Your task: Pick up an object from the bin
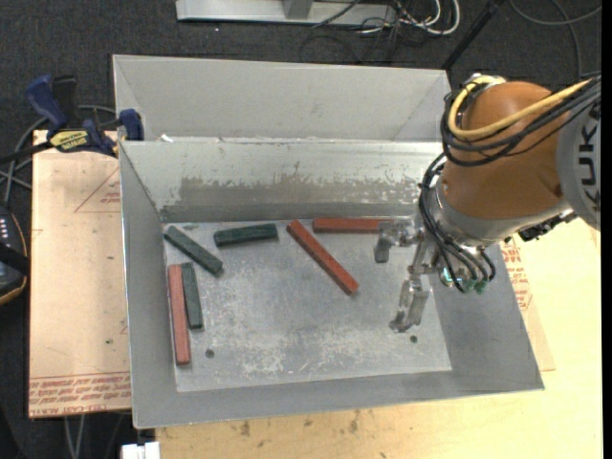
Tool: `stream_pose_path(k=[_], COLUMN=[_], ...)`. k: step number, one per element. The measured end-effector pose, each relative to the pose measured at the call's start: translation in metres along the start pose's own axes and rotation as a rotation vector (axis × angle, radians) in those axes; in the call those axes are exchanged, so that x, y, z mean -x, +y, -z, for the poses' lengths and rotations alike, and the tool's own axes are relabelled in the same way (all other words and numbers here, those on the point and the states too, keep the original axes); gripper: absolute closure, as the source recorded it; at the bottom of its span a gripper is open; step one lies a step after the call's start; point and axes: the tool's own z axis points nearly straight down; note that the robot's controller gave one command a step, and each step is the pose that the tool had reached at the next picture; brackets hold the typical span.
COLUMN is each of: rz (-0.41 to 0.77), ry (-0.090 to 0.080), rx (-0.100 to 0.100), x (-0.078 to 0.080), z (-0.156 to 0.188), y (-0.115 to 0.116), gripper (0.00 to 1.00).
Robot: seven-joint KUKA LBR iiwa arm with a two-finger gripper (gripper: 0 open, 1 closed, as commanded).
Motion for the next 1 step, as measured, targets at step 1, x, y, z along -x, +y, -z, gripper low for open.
stream_pose_path(k=[1], rz=[-0.193], ry=[-0.007], rx=[0.002], x=[0.0782], z=[-0.0925], y=[0.0560], gripper=[0.00])
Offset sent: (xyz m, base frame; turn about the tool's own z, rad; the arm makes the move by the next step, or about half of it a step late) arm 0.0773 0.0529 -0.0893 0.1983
